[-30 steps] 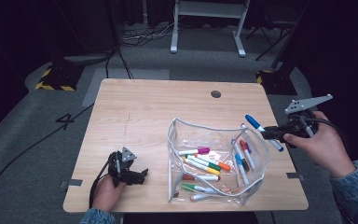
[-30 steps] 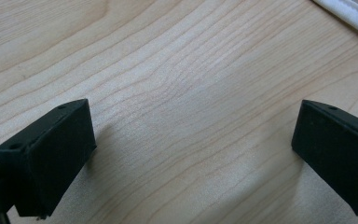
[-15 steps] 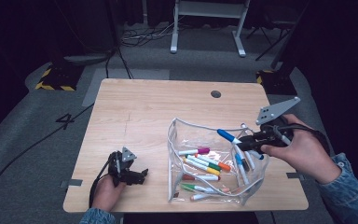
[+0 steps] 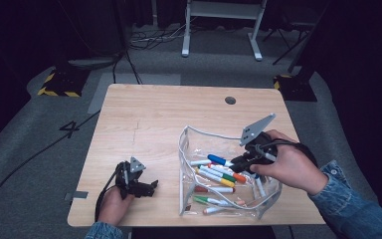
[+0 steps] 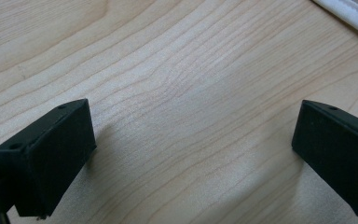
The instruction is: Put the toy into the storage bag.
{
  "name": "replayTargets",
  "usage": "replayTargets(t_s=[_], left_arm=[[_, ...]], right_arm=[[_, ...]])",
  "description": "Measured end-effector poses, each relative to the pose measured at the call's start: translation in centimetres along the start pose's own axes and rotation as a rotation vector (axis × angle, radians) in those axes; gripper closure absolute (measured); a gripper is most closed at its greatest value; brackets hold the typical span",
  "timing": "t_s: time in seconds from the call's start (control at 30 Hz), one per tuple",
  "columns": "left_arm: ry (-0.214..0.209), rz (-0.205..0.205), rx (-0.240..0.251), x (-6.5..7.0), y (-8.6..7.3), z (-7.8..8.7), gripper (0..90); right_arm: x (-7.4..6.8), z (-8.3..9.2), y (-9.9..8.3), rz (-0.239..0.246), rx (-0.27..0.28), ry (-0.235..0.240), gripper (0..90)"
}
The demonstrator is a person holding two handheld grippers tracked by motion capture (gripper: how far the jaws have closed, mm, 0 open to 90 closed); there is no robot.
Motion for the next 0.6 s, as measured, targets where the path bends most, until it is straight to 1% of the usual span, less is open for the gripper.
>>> replayTargets(t_s=[0.03, 0.07, 0.1, 0.17, 0.2, 0.43, 0.5, 0.53, 0.57, 0.6], left_arm=[[-0.001, -0.001, -0.001, 0.0, 0.0, 0.0, 0.0], [0.007, -0.008, 0.004, -0.1, 0.0, 0.0, 0.0], [0.001, -0.003, 0.001, 0.0, 0.0, 0.0, 0.0], [0.006, -0.007, 0.004, -0.1, 0.0, 0.0, 0.0], [-0.002, 0.000, -0.001, 0.0, 0.0, 0.0, 0.0], [-0.002, -0.001, 0.000, 0.0, 0.0, 0.0, 0.0], [-0.001, -0.001, 0.000, 0.0, 0.0, 0.0, 0.0], [0.006, -0.008, 0.004, -0.1, 0.0, 0.0, 0.0], [-0.002, 0.000, -0.001, 0.0, 0.0, 0.0, 0.0], [-0.002, -0.001, -0.001, 0.0, 0.0, 0.0, 0.0]], right_arm=[[-0.1, -0.5, 0.1, 0.002, -0.011, 0.009, 77.0], [-0.1, -1.1, 0.1, 0.006, -0.027, 0.017, 77.1], [-0.2, -1.5, 0.1, 0.011, -0.037, 0.021, 77.0], [-0.2, -2.4, 0.1, 0.014, -0.058, 0.035, 77.0], [-0.3, -2.7, 0.1, 0.017, -0.068, 0.041, 77.0], [-0.2, -5.1, -0.1, 0.028, -0.127, 0.070, 77.0], [-0.3, -5.8, -0.2, 0.027, -0.153, 0.080, 77.1], [-0.3, -6.2, -0.3, 0.032, -0.165, 0.087, 77.0], [-0.4, -6.5, -0.3, 0.033, -0.173, 0.092, 77.1], [-0.4, -6.8, -0.4, 0.035, -0.183, 0.097, 77.0]])
Point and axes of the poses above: each handheld gripper's, and its own axes: z roughly backward along the jaws, y roughly out of its top, x roughly to its right, the point moved 3 cm from there along -z, roughly forward along the jaws, and after that the axes turned 6 degrees about z, right-handed, at the moved point
